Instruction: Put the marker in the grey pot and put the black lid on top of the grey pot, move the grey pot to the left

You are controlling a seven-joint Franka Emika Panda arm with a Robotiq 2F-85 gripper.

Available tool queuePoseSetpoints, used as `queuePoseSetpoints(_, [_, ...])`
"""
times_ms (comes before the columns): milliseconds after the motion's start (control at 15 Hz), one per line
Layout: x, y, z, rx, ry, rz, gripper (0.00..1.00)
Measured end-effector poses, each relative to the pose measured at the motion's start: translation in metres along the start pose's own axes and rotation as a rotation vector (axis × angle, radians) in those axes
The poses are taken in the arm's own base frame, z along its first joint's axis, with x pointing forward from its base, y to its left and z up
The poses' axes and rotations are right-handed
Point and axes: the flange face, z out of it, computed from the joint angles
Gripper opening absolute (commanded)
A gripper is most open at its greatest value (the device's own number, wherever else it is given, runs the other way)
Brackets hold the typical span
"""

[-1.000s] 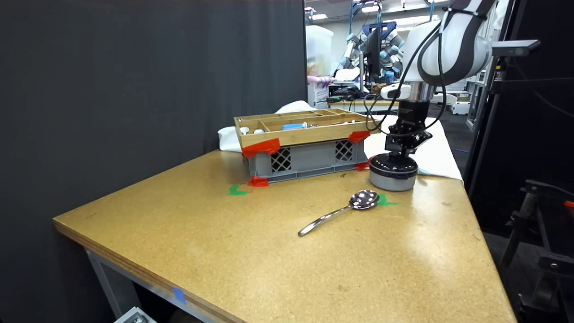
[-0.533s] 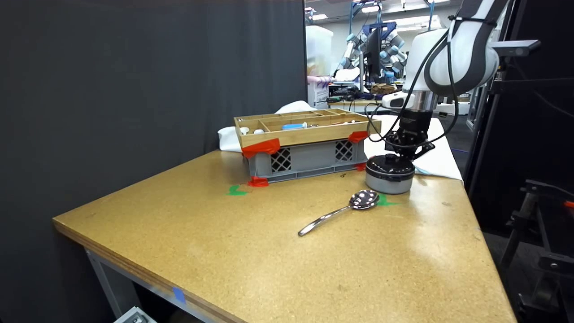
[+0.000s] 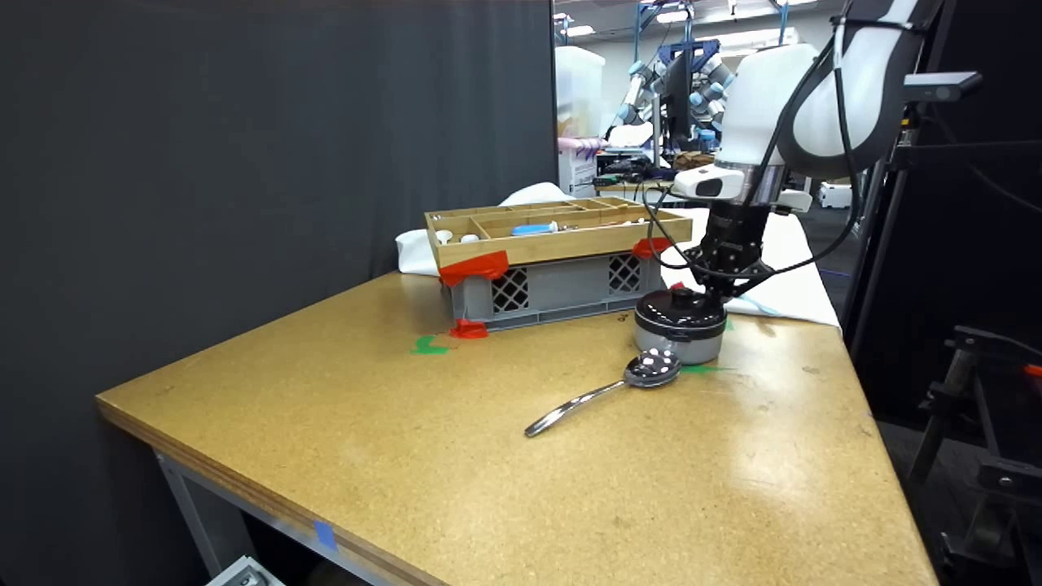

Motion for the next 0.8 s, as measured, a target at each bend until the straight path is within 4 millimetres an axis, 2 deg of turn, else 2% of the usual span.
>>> queuePoseSetpoints(467, [0.067, -0.002, -0.007, -0.018, 0.005, -0.154, 0.0])
queuePoseSetpoints(600, [0.077, -0.003, -0.009, -0.022, 0.004, -0.174, 0.0])
queuePoseSetpoints(800, [0.08, -0.004, -0.009, -0.018, 0.001, -0.176, 0.0])
